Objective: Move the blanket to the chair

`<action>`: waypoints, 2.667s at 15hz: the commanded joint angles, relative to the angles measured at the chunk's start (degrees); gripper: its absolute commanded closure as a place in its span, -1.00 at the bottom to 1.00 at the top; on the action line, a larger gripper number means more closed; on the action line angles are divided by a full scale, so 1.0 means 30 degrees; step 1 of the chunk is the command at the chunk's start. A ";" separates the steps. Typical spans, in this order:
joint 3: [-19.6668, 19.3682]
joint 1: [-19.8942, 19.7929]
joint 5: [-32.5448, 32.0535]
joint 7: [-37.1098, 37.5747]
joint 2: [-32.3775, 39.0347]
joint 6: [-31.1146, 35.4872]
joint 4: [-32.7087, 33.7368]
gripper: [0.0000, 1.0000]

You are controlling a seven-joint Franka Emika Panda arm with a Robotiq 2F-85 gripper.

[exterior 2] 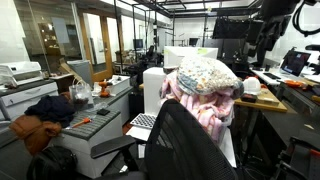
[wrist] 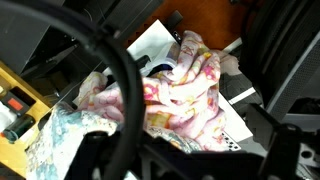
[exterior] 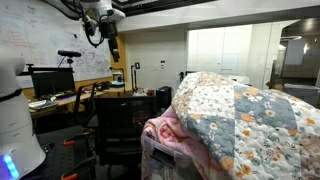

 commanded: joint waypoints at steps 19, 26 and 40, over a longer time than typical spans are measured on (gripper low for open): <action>-0.0561 -0.1210 -0.1294 0.2897 0.4869 0.3847 0.1542 -1.00; -0.0845 -0.1865 -0.4617 0.6874 0.7755 0.4639 0.3561 -1.00; -0.2835 0.0127 -0.7158 1.1951 1.5004 0.3819 1.1276 -1.00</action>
